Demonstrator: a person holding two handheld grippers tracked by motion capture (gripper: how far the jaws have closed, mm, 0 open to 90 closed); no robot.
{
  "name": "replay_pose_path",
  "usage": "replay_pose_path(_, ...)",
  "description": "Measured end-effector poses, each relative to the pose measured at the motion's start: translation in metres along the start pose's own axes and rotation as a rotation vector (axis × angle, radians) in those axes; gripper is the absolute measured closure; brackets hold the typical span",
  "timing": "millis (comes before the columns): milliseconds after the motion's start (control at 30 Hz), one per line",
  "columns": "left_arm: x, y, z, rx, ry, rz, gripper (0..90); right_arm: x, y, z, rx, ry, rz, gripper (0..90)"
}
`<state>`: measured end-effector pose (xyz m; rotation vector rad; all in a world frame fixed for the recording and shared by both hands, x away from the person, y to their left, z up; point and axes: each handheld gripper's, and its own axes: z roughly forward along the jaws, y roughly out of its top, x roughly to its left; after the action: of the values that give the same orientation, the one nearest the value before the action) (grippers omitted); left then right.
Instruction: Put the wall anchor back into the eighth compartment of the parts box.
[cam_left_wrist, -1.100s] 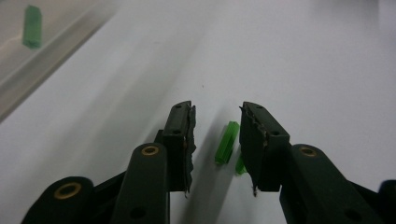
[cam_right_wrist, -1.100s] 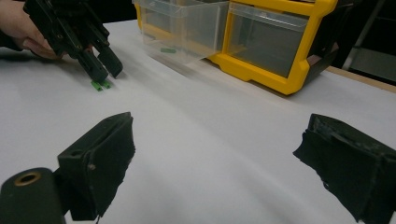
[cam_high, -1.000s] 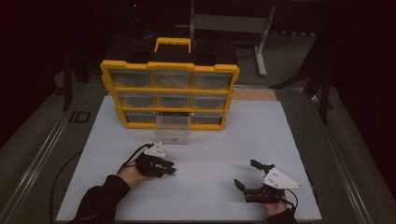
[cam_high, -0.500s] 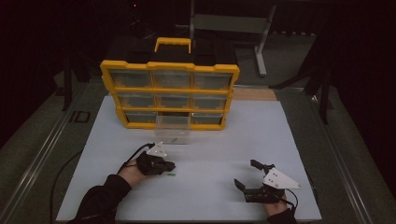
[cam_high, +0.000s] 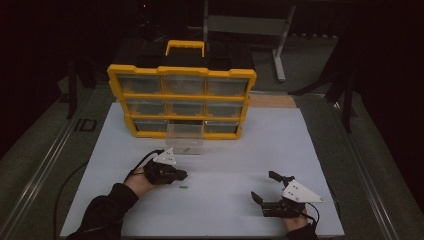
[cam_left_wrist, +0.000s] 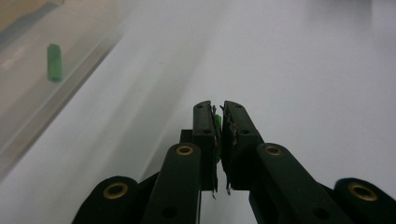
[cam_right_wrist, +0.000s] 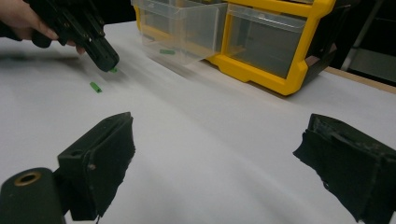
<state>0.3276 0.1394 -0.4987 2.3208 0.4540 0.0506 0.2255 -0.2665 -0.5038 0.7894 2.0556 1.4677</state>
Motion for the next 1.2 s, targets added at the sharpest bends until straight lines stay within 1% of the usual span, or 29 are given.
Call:
replay_pose_path(67,0.0,0.002,-0.002,0.001,-0.003,0.003,84.5,0.0,0.0,0.0,0.0,0.0,-0.002,9.0)
replay_pose_path(100,0.001,0.004,-0.004,0.004,-0.011,0.005,84.5,0.0,0.0,0.0,-0.001,0.0,-0.001,9.0)
replay_pose_path(133,0.001,0.008,-0.009,0.01,-0.011,0.016,84.5,0.0,0.0,0.0,0.0,0.001,0.0,9.0)
replay_pose_path(167,0.001,0.008,-0.009,0.01,-0.011,0.016,84.5,0.0,0.0,0.0,0.0,0.001,0.0,9.0)
replay_pose_path(200,0.002,0.011,-0.014,0.003,-0.022,0.015,84.5,0.0,0.0,0.0,0.0,0.0,-0.001,9.0)
replay_pose_path(233,0.002,0.011,-0.014,0.003,-0.022,0.015,84.5,0.0,0.0,0.0,-0.001,0.0,-0.002,9.0)
replay_pose_path(267,0.003,0.015,-0.019,0.001,-0.025,0.023,84.5,0.0,0.0,0.0,-0.002,0.0,0.0,9.0)
replay_pose_path(367,0.005,0.019,-0.024,-0.001,-0.026,0.022,84.5,-0.001,0.0,0.0,0.0,0.0,0.001,9.0)
replay_pose_path(400,0.005,0.024,-0.028,-0.001,-0.018,0.032,84.5,-0.001,0.0,0.0,-0.001,0.0,0.0,9.0)
replay_pose_path(433,0.005,0.024,-0.028,-0.001,-0.018,0.032,84.5,-0.001,0.0,0.0,-0.001,0.0,0.0,9.0)
replay_pose_path(600,0.007,0.035,-0.04,-0.001,-0.013,0.055,84.5,0.0,0.001,-0.001,-0.004,0.0,-0.003,9.0)
replay_pose_path(767,0.009,0.042,-0.048,-0.012,-0.014,0.062,84.5,0.0,0.001,0.0,-0.004,-0.001,-0.001,9.0)
replay_pose_path(800,0.01,0.045,-0.052,-0.017,-0.012,0.065,84.5,0.0,0.001,0.0,-0.004,-0.001,-0.002,9.0)
replay_pose_path(967,0.012,0.052,-0.057,-0.022,-0.007,0.074,84.5,0.0,0.001,-0.001,-0.005,-0.002,-0.005,9.0)
replay_pose_path(1067,0.015,0.06,-0.062,-0.033,-0.003,0.082,84.5,0.0,0.0,0.0,-0.004,-0.001,-0.002,9.0)
replay_pose_path(1133,0.015,0.06,-0.062,-0.033,-0.003,0.082,84.5,0.0,0.0,0.0,-0.005,-0.001,-0.002,9.0)
replay_pose_path(1167,0.018,0.066,-0.066,-0.045,0.001,0.088,84.5,0.0,0.0,0.0,-0.005,-0.002,-0.003,9.0)
replay_pose_path(1200,0.018,0.066,-0.066,-0.045,0.001,0.088,84.5,0.0,0.0,-0.001,-0.006,-0.002,-0.006,9.0)
